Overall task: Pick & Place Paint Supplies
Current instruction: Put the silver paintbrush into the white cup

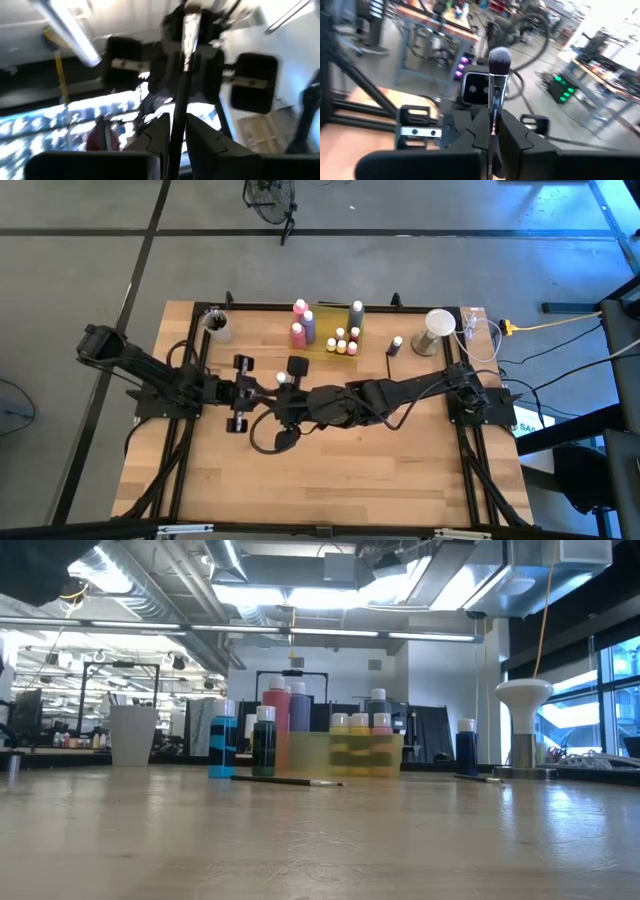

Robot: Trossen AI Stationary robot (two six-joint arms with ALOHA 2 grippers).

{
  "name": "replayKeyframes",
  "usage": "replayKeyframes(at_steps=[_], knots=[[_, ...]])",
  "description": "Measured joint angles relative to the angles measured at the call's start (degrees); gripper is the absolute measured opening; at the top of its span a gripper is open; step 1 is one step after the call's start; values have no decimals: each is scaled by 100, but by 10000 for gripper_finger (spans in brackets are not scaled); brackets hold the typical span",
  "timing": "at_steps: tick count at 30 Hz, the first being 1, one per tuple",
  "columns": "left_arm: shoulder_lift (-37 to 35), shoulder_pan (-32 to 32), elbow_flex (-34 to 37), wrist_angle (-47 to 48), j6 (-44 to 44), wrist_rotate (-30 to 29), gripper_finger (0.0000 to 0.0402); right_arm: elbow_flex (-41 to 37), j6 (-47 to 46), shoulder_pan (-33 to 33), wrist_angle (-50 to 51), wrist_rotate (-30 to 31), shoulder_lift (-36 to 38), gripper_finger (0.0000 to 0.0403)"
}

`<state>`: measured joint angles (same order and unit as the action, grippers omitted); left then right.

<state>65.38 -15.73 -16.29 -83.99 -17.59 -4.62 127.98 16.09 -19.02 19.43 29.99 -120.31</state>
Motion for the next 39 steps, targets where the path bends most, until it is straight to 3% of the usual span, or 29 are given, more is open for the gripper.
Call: replayKeyframes(at_steps=[4,10,15,20,30,33,37,39], knots=[[-205,9,0,523,-43,-640,69,0,3,-45,158,448,0,17],[-568,-105,0,1085,-190,-979,99,0,-273,-57,563,906,1,17],[-1099,-597,-15,1981,-1061,-1809,121,0,-688,-57,1164,1354,0,17],[-1209,-1093,-384,2659,-2153,-2518,130,0,-1004,21,1345,1350,0,17],[-698,-1384,-1018,2717,-3544,-3446,125,0,-1128,72,1516,1373,1,17],[-675,-1553,-1173,2702,-3526,-3954,121,0,-1140,71,1607,1454,2,17],[-681,-1851,-1296,2507,-3247,-5202,115,0,-1178,65,1725,1484,0,17],[-679,-1949,-1305,2425,-3251,-5196,112,0,-1180,61,1723,1485,0,17]])
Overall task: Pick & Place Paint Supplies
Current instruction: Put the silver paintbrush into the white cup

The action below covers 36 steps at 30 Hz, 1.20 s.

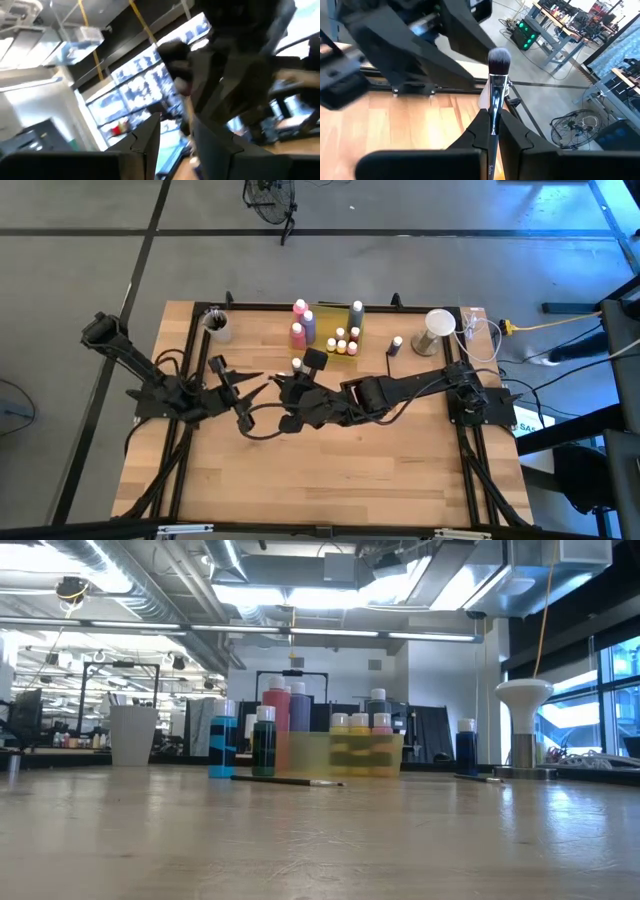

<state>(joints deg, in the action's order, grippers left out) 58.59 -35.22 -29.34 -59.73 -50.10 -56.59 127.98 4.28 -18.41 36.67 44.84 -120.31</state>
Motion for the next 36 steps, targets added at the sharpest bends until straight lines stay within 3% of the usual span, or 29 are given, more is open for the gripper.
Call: replayKeyframes(at_steps=[4,12,18,28,32,36], knots=[[0,47,0,-99,198,423,113,0,-1,0,0,0,0,17],[0,433,0,-121,522,627,114,0,-47,37,0,39,0,17],[2,727,0,-48,1079,1300,116,0,-10,37,48,15,4,17],[4,983,0,123,1457,1634,113,0,1,37,47,0,4,17],[4,1065,0,130,1578,1697,100,0,1,39,47,18,4,17],[4,1130,0,160,1560,1794,62,0,1,52,48,-116,4,17]])
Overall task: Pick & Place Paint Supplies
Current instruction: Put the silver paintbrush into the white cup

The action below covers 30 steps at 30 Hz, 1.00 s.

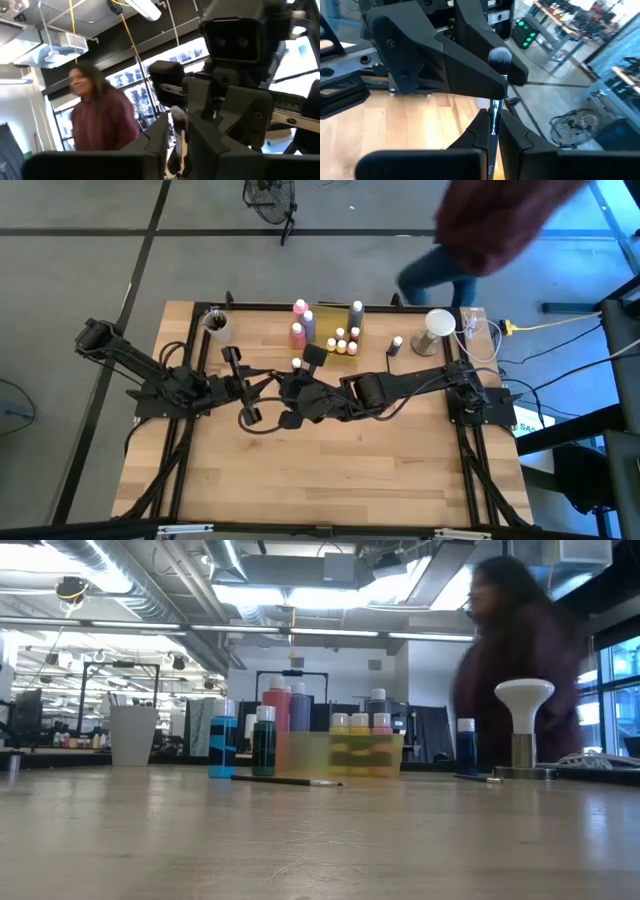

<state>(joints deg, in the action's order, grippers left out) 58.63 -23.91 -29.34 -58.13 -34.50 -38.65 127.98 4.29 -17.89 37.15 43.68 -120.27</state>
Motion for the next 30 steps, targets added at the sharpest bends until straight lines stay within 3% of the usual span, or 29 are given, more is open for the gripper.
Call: replayKeyframes(at_steps=[3,8,15,19,24,30], knots=[[1,8,2,47,-159,10,21,0,-7,59,20,-234,2,29],[8,-5,4,76,-359,-100,7,2,-171,70,172,-329,2,93],[-122,-134,4,-29,-1365,-1604,6,-8,-1074,-260,1317,148,224,211],[-603,-180,3,167,-1762,-2488,5,1,-1871,-443,2017,482,476,263],[-1695,-107,4,1234,-1573,-2850,5,0,-2684,-708,2685,395,642,280],[-3343,484,4,3761,125,-2840,4,-2,-2982,-927,2891,413,645,275]])
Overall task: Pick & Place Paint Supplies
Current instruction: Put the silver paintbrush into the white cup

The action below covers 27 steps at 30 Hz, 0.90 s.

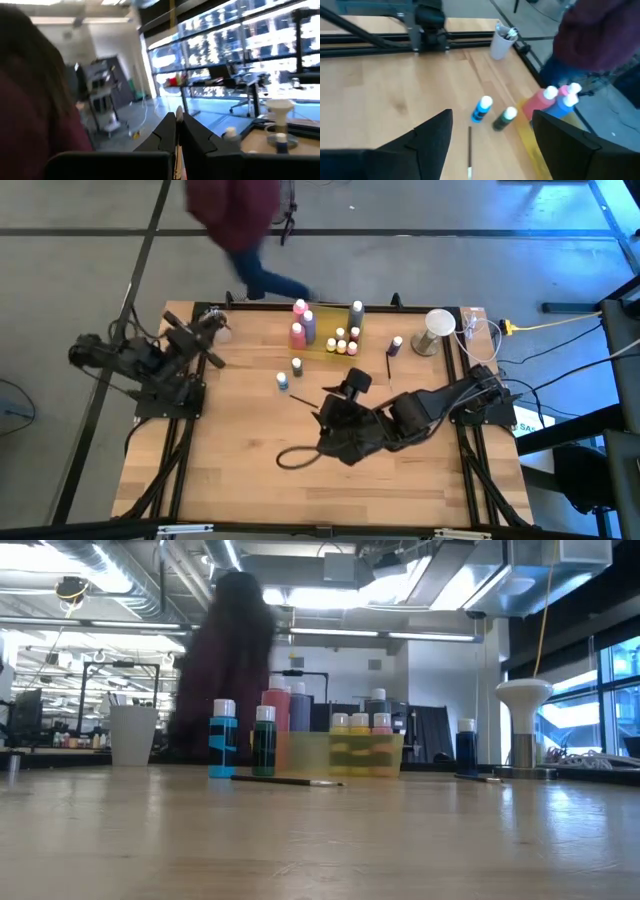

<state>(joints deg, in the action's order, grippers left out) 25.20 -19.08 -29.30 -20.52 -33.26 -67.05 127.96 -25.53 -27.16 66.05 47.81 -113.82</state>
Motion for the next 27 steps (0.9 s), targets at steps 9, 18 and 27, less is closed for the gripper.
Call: replayKeyframes(at_steps=[9,18,27], knots=[[-1547,1798,781,1377,1808,323,4,0,-86,-119,3,3,-2,275],[-1573,3505,2057,211,1924,619,4,0,108,-106,-51,5,-4,275],[-1344,4850,2146,794,2714,1487,4,0,182,-106,-65,5,-7,275]])
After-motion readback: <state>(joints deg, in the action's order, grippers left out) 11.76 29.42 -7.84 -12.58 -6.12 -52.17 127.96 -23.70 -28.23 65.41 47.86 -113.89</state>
